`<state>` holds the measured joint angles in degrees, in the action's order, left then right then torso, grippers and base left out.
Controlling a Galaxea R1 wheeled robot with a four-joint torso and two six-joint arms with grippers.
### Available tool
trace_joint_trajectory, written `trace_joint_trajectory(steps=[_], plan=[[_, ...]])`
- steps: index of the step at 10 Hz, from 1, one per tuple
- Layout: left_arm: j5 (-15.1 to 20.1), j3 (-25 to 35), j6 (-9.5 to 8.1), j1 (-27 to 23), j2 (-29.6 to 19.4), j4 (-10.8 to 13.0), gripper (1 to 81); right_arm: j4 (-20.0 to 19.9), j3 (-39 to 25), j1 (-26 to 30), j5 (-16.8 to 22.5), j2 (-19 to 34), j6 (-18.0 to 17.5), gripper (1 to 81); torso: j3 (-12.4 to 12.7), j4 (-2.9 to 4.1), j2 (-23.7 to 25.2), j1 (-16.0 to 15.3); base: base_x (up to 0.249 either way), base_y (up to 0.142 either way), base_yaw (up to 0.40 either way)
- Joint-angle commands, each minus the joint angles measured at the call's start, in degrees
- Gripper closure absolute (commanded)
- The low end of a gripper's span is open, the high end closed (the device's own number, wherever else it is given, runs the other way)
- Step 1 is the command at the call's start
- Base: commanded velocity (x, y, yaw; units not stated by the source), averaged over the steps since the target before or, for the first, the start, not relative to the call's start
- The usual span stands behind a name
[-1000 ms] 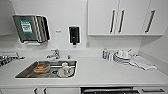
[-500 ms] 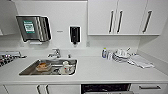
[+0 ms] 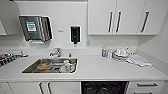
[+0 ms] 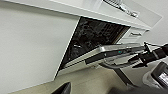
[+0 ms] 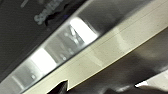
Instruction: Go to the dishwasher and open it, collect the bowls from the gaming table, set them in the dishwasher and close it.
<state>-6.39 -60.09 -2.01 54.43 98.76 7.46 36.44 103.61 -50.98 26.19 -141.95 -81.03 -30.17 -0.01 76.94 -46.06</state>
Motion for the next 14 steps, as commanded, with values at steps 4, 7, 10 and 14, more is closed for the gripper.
trace_joint_trajectory(steps=[4, 7, 10, 14], plan=[[0.5, 1.2, -0.19, -5.0, -2.8, 0.2, 1.0, 1.1, 7.8, 0.8, -1.6, -5.4, 0.7, 1.0, 0.0, 0.0, 0.0, 0.0, -0.082, 0.0, 0.0], [0.6, 1.2, -0.19, -5.0, -2.7, 0.2, 1.0, 1.4, 12.1, -1.6, -3.9, -7.9, 0.8, 1.0, 0.0, 0.0, 0.0, 0.0, -0.097, 0.0, 0.0], [0.6, 1.2, -0.19, -4.6, -2.2, 0.3, 1.0, 1.3, 18.1, -3.4, -5.6, -10.3, 0.9, 1.0, 0.0, 0.0, 0.0, 0.0, -0.109, 0.0, 0.0], [1.0, 0.3, -0.1, -2.9, -1.2, 0.5, 1.0, 1.3, 26.4, -6.3, -11.1, -13.7, 1.4, 1.0, 0.0, 0.0, 0.0, 0.0, -0.083, 0.0, 0.0]])
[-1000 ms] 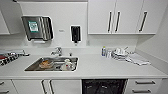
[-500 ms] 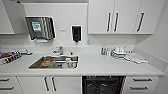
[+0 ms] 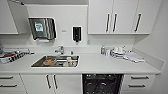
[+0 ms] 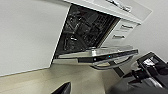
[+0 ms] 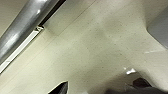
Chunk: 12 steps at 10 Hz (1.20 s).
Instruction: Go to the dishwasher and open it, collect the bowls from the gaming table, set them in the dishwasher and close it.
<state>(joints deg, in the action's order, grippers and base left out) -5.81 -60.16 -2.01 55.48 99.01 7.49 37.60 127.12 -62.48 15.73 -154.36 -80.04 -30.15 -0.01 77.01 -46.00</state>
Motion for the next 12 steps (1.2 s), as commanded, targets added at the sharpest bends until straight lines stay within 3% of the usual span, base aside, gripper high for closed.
trace_joint_trajectory(steps=[1, 5, 7, 9, 12], plan=[[0.5, -0.8, -0.1, -3.5, -0.4, 0.4, 1.0, 0.2, 2.9, 5.0, -0.6, -1.0, 1.4, 1.0, 0.0, 0.0, 0.0, 0.0, 0.0, 0.0, 0.0], [0.5, -9.2, -0.19, 2.2, 6.7, -0.1, 1.0, 0.3, 5.2, 1.5, -1.0, 0.2, 13.4, 1.0, 0.0, 0.0, 0.0, 0.0, 0.0, 0.0, 0.0], [0.5, -15.9, -0.1, 6.4, 12.3, 0.0, 1.0, 0.9, 9.2, -2.1, -8.7, 0.5, 19.3, 1.0, 0.0, 0.0, 0.0, 0.0, 0.0, 0.0, 0.0], [0.0, -23.0, -0.1, 11.1, 17.8, 0.0, 1.0, 3.8, 10.8, -5.6, -12.0, 0.3, 24.7, 1.0, 0.0, 0.0, 0.0, 0.0, 0.0, 0.0, 0.0], [-0.2, -36.0, -0.19, 16.3, 28.5, -0.1, 1.0, 9.2, 12.3, -10.3, -17.7, -0.2, 26.6, 1.0, 0.0, 0.0, 0.0, 0.0, 0.0, 0.0, 0.0]])
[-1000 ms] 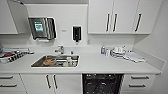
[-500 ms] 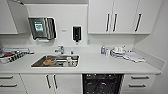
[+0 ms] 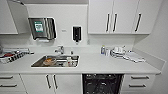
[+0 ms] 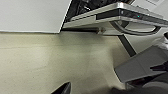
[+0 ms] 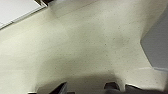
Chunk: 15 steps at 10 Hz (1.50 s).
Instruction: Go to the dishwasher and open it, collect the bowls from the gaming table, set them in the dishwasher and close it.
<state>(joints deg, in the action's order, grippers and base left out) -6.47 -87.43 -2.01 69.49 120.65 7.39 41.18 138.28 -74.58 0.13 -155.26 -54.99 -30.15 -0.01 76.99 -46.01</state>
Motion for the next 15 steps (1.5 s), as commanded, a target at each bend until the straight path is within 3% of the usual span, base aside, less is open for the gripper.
trace_joint_trajectory(steps=[1, 5, 8, 11, 15], plan=[[0.3, -12.6, -0.19, 3.7, 9.7, 0.1, 1.0, 7.7, 1.6, 0.7, -2.2, 0.4, 1.6, 1.0, 0.0, 0.0, 0.0, 0.0, 0.0, 0.0, 0.0], [-3.7, -26.0, -0.1, 9.7, 19.3, 0.8, 1.0, 11.4, 8.4, -3.6, -2.2, -2.9, 1.6, 1.0, 0.0, 0.0, 0.0, 0.0, 0.0, 0.0, 0.0], [-4.0, -35.1, -0.01, 12.4, 25.9, 0.9, 1.0, 12.7, 11.6, -7.0, -7.5, -4.2, 1.6, 1.0, 0.0, 0.0, 0.0, 0.0, 0.0, 0.0, 0.0], [-4.2, -45.1, -0.19, 14.2, 32.7, 0.3, 1.0, 14.4, 12.4, -9.8, -7.8, -6.0, 1.7, 1.0, 0.0, 0.0, 0.0, 0.0, 0.0, 0.0, 0.0], [-3.7, -48.4, -0.27, 14.8, 36.4, -0.1, 1.0, 15.2, 13.8, -11.3, -7.2, -8.7, 1.5, 1.0, 0.1, 0.0, 0.0, 0.0, 0.0, 0.0, 0.0]])
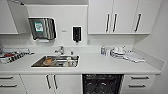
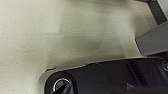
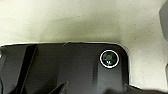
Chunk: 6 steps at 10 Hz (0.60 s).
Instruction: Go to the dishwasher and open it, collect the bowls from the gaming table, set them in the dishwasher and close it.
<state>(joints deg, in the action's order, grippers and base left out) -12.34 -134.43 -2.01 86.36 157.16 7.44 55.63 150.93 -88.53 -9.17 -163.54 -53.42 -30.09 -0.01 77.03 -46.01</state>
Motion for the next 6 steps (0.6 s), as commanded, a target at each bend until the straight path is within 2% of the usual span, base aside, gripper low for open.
trace_joint_trajectory(steps=[1, 6], plan=[[2.2, -2.6, -0.36, -1.9, 0.8, -0.2, 1.0, 1.0, 2.4, 2.6, 2.1, -1.3, 0.1, 1.0, 0.0, 0.0, 0.0, 0.0, 0.0, 0.0, 0.0], [4.4, -12.0, -0.36, -1.8, 6.6, -0.1, 1.0, 0.9, 5.3, 2.1, 2.4, -3.8, 0.1, 1.0, 0.0, 0.0, 0.0, 0.0, 0.0, 0.0, 0.0]])
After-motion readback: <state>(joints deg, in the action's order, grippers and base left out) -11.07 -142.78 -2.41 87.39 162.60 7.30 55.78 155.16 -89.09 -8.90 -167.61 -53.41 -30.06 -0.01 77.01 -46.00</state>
